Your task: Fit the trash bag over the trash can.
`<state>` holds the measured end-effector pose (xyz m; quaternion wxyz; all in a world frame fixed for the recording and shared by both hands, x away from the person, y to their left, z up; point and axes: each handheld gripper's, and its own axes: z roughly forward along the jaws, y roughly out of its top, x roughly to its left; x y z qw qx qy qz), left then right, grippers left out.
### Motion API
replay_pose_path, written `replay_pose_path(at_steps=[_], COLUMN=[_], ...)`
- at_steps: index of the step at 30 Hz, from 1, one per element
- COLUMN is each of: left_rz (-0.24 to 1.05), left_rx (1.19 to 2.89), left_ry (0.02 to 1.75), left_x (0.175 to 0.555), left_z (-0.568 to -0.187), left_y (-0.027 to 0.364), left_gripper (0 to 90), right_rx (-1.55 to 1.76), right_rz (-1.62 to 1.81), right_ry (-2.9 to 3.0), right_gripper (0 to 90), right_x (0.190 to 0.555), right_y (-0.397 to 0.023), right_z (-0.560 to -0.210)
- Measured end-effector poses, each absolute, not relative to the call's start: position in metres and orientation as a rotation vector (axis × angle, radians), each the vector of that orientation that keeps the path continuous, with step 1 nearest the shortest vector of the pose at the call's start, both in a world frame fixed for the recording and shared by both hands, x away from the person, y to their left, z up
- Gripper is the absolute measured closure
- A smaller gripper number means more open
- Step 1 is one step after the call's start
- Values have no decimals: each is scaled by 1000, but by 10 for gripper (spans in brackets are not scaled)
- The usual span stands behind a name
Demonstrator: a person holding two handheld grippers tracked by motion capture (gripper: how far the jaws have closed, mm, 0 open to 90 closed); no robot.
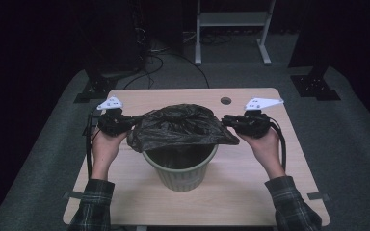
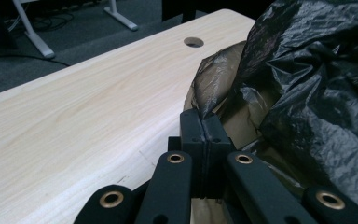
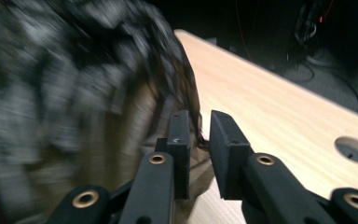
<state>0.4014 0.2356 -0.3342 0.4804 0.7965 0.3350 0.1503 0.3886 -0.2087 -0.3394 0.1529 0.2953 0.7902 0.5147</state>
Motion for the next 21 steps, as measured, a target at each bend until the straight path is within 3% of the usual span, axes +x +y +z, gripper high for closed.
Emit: replay_pose_path(at_steps=[8, 15, 19, 21], left_rz=[353, 356, 361, 362], left_rx=[1948, 1952, 1961, 1965], left_ry=[787, 778, 774, 772], left_x=[396, 393, 391, 391], left_z=[-328, -327, -326, -326], left_y=[235, 232, 232, 232], left_gripper=[884, 884, 884, 884], right_rx=[662, 580, 591, 580], right_rz=[1692, 1696, 1643, 1636], right_ry=[2285, 2378, 2438, 2453], right_gripper=[689, 685, 890, 900], right_x=[342, 326, 330, 326], right_y=[-223, -211, -208, -210], right_z=[-305, -308, -321, -326])
